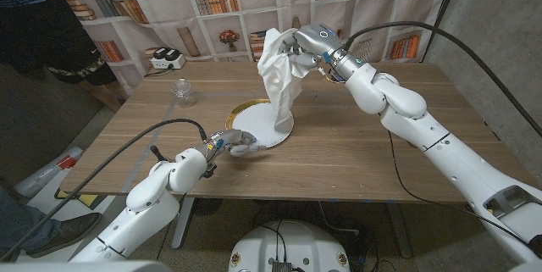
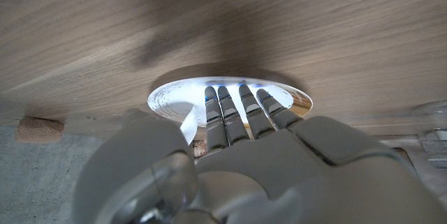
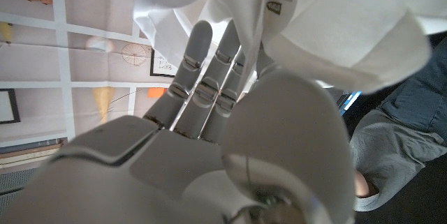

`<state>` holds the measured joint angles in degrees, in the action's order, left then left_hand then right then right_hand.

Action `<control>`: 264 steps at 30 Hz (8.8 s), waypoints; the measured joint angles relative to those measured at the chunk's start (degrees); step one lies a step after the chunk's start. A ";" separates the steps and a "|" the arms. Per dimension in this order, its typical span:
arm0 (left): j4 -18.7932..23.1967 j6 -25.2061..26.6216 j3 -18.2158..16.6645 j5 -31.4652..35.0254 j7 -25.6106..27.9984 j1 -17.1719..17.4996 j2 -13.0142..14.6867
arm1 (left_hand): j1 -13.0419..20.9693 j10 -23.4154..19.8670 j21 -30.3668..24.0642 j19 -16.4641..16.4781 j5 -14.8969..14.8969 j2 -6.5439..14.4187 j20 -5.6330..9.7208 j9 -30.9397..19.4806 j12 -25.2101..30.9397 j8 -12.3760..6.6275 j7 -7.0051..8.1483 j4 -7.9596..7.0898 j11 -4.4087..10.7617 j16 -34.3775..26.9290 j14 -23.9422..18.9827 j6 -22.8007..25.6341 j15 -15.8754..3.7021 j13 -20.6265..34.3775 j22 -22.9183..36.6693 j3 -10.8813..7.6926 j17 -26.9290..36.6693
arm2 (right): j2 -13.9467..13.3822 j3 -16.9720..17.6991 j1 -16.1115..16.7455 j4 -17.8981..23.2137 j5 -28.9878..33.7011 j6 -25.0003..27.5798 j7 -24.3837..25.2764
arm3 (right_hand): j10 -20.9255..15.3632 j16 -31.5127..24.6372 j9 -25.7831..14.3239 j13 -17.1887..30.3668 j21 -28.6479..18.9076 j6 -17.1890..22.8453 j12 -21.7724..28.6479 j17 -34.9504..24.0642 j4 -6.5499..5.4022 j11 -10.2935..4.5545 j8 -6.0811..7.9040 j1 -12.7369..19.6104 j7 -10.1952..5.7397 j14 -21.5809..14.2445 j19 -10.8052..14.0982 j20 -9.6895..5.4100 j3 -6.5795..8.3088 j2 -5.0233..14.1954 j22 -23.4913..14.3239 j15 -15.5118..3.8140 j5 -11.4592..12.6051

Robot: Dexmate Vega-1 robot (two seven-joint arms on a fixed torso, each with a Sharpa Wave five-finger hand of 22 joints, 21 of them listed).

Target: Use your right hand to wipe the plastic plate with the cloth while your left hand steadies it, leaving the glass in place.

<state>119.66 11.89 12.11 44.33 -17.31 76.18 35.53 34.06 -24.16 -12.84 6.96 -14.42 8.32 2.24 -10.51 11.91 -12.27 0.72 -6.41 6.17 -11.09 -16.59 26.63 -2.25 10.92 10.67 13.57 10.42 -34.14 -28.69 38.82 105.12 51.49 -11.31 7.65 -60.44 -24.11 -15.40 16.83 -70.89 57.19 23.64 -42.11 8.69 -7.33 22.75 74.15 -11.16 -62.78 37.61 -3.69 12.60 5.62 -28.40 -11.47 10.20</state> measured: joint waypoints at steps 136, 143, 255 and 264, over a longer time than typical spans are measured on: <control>-2.49 -0.38 2.09 -3.35 -3.41 -2.78 0.36 | 0.64 -1.67 0.44 0.50 -0.64 0.15 -0.10 -0.01 -0.75 0.22 -0.30 0.00 -0.56 0.53 -1.60 1.72 -0.21 -0.12 -0.01 0.00 -0.18 | 26.35 -21.33 -22.85 -53.45 23.07 -10.56 -4.17 | -1.14 1.78 1.77 4.58 -3.57 1.44 -3.27 -1.79 0.06 -0.61 -0.18 -0.70 -0.21 -0.65 -1.73 0.32 1.81 -1.45 3.44 -0.25 0.01; -2.04 0.06 2.09 -3.20 -3.30 -2.50 0.18 | 1.08 -1.67 0.44 0.50 -0.64 -0.30 -0.10 0.00 -0.66 0.22 -0.30 0.00 -0.55 0.68 -1.58 1.72 -0.21 -0.11 -0.01 0.00 -0.18 | 28.31 -21.35 -24.47 -58.88 23.62 -8.53 -2.40 | -1.07 1.78 1.89 4.67 -4.00 1.65 -3.27 -1.82 0.06 -0.67 -0.28 -0.71 -0.43 -0.91 -1.73 0.32 1.81 -1.47 3.44 -0.51 0.00; -4.50 -1.63 4.58 -4.72 -5.62 -6.74 0.77 | 1.29 -2.62 0.44 0.71 -0.64 -0.07 0.11 0.00 -0.61 0.67 -0.62 -0.24 -0.84 -0.02 -2.87 2.87 -0.22 -0.12 0.02 0.24 -0.15 | 25.69 -18.83 -23.71 -57.91 16.70 -13.49 -9.33 | -1.48 3.38 2.22 4.82 -3.57 2.87 -3.01 -2.09 -0.55 -0.29 -0.28 -2.04 -0.41 0.76 -3.37 0.52 3.06 -2.33 6.36 0.32 0.21; -4.52 -1.01 5.32 -3.70 -5.65 -7.03 0.87 | 1.29 -2.83 0.44 1.03 -0.64 -0.07 -0.21 0.00 -0.62 0.67 -0.62 -0.23 -0.64 -0.02 -3.33 3.07 -0.20 -0.16 0.02 0.24 -0.13 | 25.13 -16.47 -23.03 -57.30 16.45 -10.40 -9.42 | -1.48 3.38 2.23 4.83 -3.57 2.86 -3.11 -2.09 -0.69 -0.30 -0.29 -2.02 -0.41 0.76 -3.37 0.52 3.41 -2.33 6.35 0.32 0.20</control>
<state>115.14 10.88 17.44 40.63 -22.96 69.15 36.41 35.35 -26.99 -12.40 7.98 -15.06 8.24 2.04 -10.51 11.29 -11.60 0.09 -6.64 5.53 -11.11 -19.92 29.70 -2.44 10.76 10.69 13.81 10.29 -9.01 -45.16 15.78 47.82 67.93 -21.71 -1.77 -61.92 -20.73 -13.17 21.66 -74.47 60.05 20.53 -44.20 8.00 -7.63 22.46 72.13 -11.57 -62.03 34.24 -3.17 16.02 3.29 -22.05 -11.15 10.40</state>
